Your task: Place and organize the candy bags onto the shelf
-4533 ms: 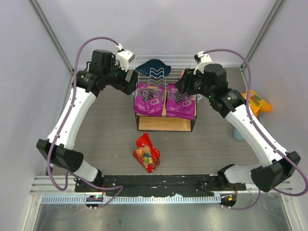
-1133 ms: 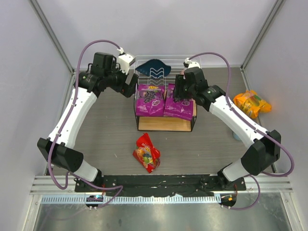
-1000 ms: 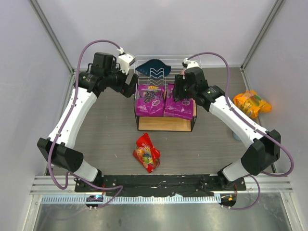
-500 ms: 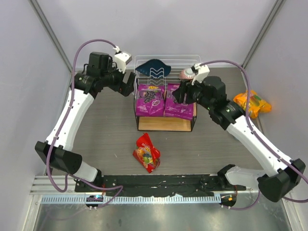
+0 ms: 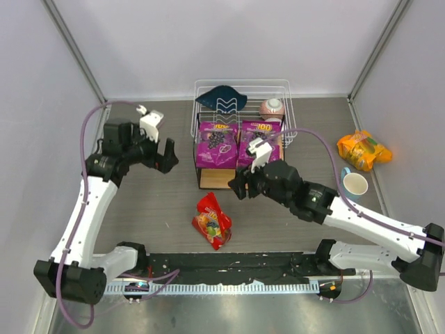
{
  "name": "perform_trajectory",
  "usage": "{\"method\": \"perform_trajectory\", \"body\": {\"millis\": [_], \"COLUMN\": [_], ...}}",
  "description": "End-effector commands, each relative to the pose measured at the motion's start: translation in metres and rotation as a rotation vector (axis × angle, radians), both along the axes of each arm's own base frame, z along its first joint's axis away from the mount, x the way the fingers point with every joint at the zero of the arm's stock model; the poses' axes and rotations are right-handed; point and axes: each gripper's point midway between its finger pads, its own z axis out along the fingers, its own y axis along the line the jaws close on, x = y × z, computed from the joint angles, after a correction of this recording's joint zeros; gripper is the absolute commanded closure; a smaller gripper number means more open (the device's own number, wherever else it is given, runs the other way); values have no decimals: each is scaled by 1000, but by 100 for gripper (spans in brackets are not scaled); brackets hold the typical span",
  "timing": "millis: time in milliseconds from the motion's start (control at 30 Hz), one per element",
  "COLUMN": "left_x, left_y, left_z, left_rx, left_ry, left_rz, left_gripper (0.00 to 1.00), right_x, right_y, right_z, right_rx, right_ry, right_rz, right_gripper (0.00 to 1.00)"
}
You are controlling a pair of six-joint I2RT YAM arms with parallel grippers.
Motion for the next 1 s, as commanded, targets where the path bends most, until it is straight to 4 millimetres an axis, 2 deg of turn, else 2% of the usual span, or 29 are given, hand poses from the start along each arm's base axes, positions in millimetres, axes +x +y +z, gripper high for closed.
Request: {"method": "perform_trajectory", "body": {"millis": [0, 33, 67, 100, 167, 233, 333, 567, 867, 967], "left_x": [-23, -29, -35, -40, -47, -51, -56, -58, -56, -56], "left_y": [-10, -10, -10, -12, -11, -12, -12, -11, -9, -8], "left_z": [-3, -18, -22, -21, -32, -34, -42, -52, -58, -60], "left_rx": [-67, -68, -70, -78, -75, -80, -80, -73, -51, -50], "left_ry": [-76, -48, -46, -57, -41, -40, -29, -14, -11, -8], "left_rz": [-58, -65, -73, -83, -91, -101, -109, -108, -108, -103], "left_gripper": [0, 0, 0, 0, 0, 0, 0, 0, 0, 0], "right_x": [-21, -26, -32, -48, -53, -69, -84, -89, -83, -86], "right_y": [3, 4, 8, 19, 26, 38, 50, 61, 57, 57], "right_z": [27, 17, 13, 8, 0, 1, -4, -33, -71, -75], "right_rx": [164, 154, 150, 137, 106, 102, 91, 17, -97, -95], "right_ry": [-41, -25, -22, -18, -23, -26, -32, -23, -19, -4], "right_rz": [-53, -68, -61, -24, -46, -18, -12, -40, -93, -75], "right_gripper": [37, 37, 37, 37, 36, 36, 35, 30, 28, 30]}}
